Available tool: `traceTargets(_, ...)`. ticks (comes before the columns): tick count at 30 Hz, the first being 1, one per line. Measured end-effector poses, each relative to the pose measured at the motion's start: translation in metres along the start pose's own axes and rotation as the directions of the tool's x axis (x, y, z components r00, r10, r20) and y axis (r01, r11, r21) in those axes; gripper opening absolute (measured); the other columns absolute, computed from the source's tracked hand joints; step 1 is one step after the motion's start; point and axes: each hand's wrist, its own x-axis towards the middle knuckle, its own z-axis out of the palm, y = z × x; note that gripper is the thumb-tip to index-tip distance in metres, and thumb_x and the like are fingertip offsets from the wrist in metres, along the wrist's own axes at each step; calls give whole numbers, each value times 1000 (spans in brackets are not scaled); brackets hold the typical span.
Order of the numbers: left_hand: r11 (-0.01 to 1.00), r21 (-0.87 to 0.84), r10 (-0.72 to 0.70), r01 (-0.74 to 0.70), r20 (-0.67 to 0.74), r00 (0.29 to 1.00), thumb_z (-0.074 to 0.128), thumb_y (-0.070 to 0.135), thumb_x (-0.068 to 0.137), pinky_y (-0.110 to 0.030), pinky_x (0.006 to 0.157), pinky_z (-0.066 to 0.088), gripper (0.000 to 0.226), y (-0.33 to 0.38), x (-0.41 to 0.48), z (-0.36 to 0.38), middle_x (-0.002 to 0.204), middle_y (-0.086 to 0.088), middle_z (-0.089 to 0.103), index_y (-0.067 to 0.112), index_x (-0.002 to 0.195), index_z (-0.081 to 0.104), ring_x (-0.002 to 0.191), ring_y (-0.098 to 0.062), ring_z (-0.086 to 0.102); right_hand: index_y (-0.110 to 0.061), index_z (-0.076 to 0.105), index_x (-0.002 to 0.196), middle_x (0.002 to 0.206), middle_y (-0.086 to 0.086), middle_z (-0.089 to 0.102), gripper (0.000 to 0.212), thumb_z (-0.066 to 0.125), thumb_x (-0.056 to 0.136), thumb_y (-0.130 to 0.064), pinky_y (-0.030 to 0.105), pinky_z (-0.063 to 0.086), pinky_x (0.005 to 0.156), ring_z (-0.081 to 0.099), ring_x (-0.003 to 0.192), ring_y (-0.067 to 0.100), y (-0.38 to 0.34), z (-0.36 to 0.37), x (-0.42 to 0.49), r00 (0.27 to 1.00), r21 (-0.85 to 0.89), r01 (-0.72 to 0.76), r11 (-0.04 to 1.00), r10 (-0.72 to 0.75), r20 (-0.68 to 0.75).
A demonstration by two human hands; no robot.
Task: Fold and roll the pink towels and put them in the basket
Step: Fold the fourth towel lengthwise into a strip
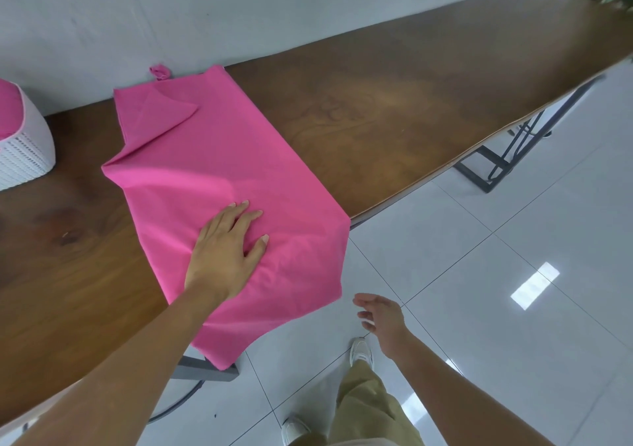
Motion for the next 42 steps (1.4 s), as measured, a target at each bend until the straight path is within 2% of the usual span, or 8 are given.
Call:
traceTargets(8, 1000, 23, 9, -9, 12, 1000, 32, 57, 103, -42, 126, 16, 57, -1, 0, 2, 165, 5, 26, 30, 153, 39, 154, -19, 19, -5, 77, 90, 91, 6, 75, 15, 63, 90, 2, 31, 49, 72, 62, 74, 21, -84, 18, -43, 929, -68, 361, 930, -352, 114)
traceTargets(14, 999, 51, 10, -11, 19, 1000, 16, 63, 98, -39, 126, 11, 68, 1, -1, 2, 165, 4, 26, 30, 154, 36, 154, -19, 17, 3, 72, 91, 92, 7, 74, 14, 63, 87, -6, 24, 48, 68, 59, 71, 17, -130, 38, -84, 763, -125, 617, 777, -552, 336)
traceTargets(17, 999, 48, 23, -24, 30, 999, 13, 62, 98, -40, 126, 10, 70, 2, -2, 1, 166, 2, 25, 29, 156, 34, 155, -20, 17, 6, 72, 90, 94, 12, 74, 17, 56, 92, 9, 20, 47, 66, 59, 70, 15, -142, 49, -87, 683, -183, 709, 681, -599, 417)
traceTargets(22, 999, 35, 3, -4, 42, 999, 16, 61, 98, -40, 126, 9, 67, 1, -1, 3, 167, 4, 22, 31, 156, 31, 155, -19, 14, -3, 74, 94, 94, 4, 76, 30, 48, 96, 12, 17, 50, 69, 65, 73, 12, -163, 74, -77, 616, -284, 775, 565, -574, 540)
traceTargets(28, 997, -81, -11, 13, 23, 1000, 32, 61, 92, -38, 118, 30, 61, -9, 20, -10, 145, 6, 48, 27, 137, 56, 137, -16, 40, -19, 74, 97, 93, -10, 75, 32, 51, 99, 2, 19, 52, 74, 69, 78, 12, -195, 113, -43, 549, -396, 835, 381, -545, 634)
traceTargets(32, 994, -78, -78, 73, -64, 995, 36, 58, 94, -38, 112, 37, 57, -35, 61, -33, 138, 2, 51, 22, 132, 61, 131, -20, 46, -24, 73, 96, 91, -16, 74, 33, 53, 99, 2, 17, 52, 79, 69, 83, 10, -222, 145, -25, 507, -389, 862, 326, -519, 688)
traceTargets(36, 986, 25, -163, 166, -102, 981, 50, 47, 100, -42, 116, 31, 49, -68, 116, -58, 152, -4, 40, 21, 142, 55, 141, -26, 35, -26, 73, 97, 92, -19, 74, 34, 52, 100, 0, 13, 50, 81, 68, 89, 5, -246, 170, -6, 471, -369, 881, 296, -491, 733)
traceTargets(42, 913, 184, -373, 363, 20, 928, 43, 57, 101, -49, 120, 24, 58, -107, 190, -81, 163, -7, 22, 24, 149, 46, 148, -31, 20, -27, 73, 102, 99, -22, 72, 29, 55, 101, -5, 19, 52, 92, 66, 101, -2, -278, 201, 22, 435, -342, 899, 275, -461, 774)
